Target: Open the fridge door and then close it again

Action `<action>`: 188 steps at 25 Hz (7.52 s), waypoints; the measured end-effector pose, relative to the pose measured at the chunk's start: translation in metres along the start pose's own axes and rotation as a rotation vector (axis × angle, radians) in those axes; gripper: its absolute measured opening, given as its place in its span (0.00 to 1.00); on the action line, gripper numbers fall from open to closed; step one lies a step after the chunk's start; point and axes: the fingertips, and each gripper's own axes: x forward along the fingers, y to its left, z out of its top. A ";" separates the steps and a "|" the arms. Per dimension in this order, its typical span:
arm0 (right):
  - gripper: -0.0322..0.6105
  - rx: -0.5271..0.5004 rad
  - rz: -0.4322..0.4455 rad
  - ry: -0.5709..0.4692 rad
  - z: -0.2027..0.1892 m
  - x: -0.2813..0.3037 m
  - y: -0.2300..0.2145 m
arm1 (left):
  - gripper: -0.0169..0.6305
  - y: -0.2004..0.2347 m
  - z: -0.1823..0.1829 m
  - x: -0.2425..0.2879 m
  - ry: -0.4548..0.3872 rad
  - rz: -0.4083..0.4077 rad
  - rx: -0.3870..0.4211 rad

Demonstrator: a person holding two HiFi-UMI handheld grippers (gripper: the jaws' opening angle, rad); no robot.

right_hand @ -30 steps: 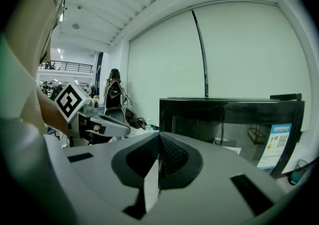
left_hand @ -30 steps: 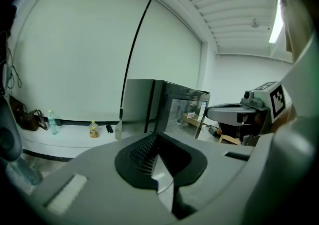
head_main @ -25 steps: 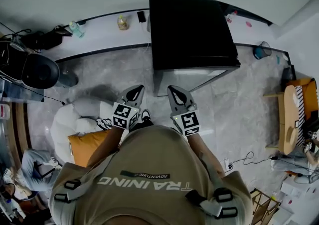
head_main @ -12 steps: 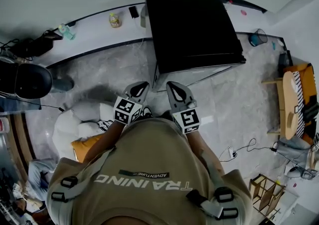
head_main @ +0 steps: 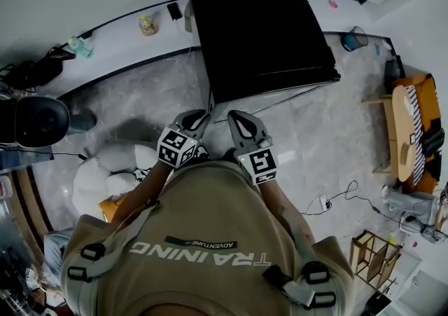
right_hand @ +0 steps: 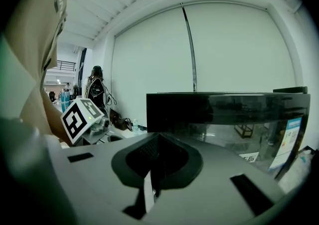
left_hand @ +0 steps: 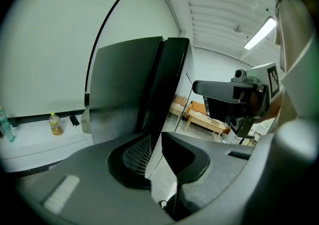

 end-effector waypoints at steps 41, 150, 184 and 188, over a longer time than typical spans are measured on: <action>0.04 0.033 -0.010 0.029 -0.025 -0.025 0.010 | 0.09 -0.006 -0.011 0.034 0.125 0.007 0.191; 0.04 0.013 0.253 0.027 -0.134 -0.356 -0.054 | 0.09 -0.362 -0.104 0.085 0.160 0.304 -0.094; 0.04 0.013 0.278 0.071 -0.159 -0.416 -0.102 | 0.09 -0.422 -0.101 0.136 0.130 0.356 -0.167; 0.04 0.004 0.332 0.067 -0.158 -0.417 -0.124 | 0.09 -0.428 -0.096 0.145 0.111 0.406 -0.213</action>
